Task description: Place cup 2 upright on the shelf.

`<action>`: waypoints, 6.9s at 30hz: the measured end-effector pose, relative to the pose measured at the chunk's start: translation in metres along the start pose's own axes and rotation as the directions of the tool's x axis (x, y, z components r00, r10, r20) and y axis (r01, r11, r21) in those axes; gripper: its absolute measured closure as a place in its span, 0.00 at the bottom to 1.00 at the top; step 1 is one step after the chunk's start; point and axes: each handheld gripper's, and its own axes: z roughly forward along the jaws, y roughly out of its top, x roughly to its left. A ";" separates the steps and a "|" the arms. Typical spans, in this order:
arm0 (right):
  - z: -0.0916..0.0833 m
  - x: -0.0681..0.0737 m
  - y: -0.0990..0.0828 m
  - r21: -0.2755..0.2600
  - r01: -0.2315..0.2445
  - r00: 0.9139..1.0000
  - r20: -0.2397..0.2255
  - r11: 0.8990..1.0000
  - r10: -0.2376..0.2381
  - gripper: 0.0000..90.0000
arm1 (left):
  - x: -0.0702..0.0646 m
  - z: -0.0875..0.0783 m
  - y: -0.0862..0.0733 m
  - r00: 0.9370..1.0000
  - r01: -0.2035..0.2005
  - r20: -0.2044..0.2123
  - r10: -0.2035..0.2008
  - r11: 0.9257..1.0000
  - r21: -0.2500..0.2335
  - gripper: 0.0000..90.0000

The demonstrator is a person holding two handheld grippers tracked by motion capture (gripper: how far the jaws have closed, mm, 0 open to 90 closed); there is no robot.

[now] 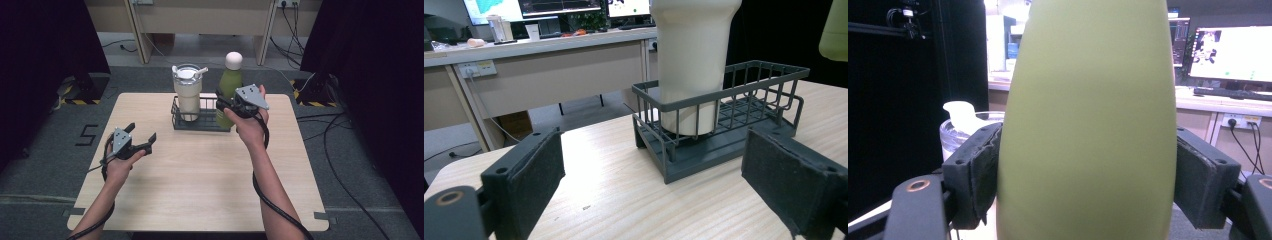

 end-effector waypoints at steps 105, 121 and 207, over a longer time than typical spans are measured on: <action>0.106 -0.010 -0.009 0.118 -0.010 0.996 0.087 0.993 0.000 0.26 | 0.005 -0.002 -0.003 1.000 0.028 -0.013 -0.028 1.000 0.007 0.11; 0.116 -0.013 -0.027 0.166 -0.024 0.996 0.093 0.986 0.009 0.26 | 0.006 -0.002 -0.004 1.000 0.027 -0.012 -0.027 1.000 0.008 0.11; 0.071 -0.008 -0.068 0.216 0.019 1.000 0.020 0.976 -0.024 0.05 | 0.000 0.000 -0.007 1.000 0.029 0.002 -0.029 0.999 0.021 0.11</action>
